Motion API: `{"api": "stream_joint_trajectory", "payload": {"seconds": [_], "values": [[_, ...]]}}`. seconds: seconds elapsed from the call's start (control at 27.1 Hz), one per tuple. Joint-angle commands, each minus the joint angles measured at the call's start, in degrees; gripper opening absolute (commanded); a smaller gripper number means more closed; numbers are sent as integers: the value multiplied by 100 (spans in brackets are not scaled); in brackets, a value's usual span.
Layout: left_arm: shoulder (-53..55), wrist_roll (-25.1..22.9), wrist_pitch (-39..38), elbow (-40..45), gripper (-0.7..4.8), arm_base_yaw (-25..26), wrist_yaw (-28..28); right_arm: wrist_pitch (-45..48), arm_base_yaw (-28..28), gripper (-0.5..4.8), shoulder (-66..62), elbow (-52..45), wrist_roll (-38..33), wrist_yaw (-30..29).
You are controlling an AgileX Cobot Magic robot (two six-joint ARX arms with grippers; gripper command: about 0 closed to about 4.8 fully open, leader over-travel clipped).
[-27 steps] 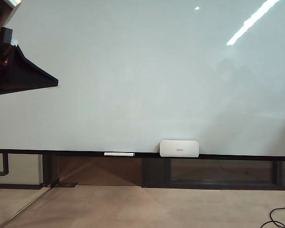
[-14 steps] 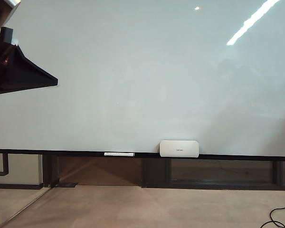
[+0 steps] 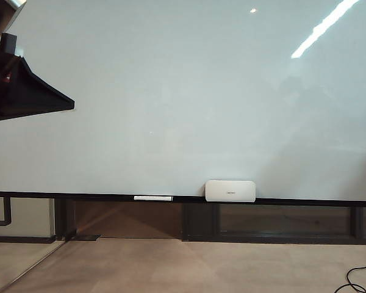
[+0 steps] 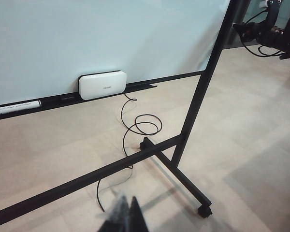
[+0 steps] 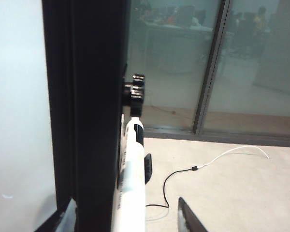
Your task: Reach to the right to find the marker pen, pick it up, and write the number 11 on the whiteboard.
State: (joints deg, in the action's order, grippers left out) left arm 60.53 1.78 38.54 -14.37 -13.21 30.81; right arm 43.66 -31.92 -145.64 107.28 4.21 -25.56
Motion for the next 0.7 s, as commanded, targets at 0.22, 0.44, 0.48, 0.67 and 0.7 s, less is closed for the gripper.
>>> {"api": "stream_joint_trajectory", "payload": {"seconds": [0.22,0.44,0.48,0.67,0.7], "values": [[-9,15,96,-28,-6,-2,-4,435,-9,264,-170,24,26,-48],[-9,20,96,-31,-6,-2,-2,511,-15,264,-236,28,15,-20],[-9,22,96,-31,-6,-2,-2,549,-17,264,-236,28,13,-9],[-9,39,96,-31,-6,-2,-2,748,-28,260,-236,28,11,0],[-9,39,96,-31,-6,-2,0,752,-28,260,-236,31,11,15]]}}
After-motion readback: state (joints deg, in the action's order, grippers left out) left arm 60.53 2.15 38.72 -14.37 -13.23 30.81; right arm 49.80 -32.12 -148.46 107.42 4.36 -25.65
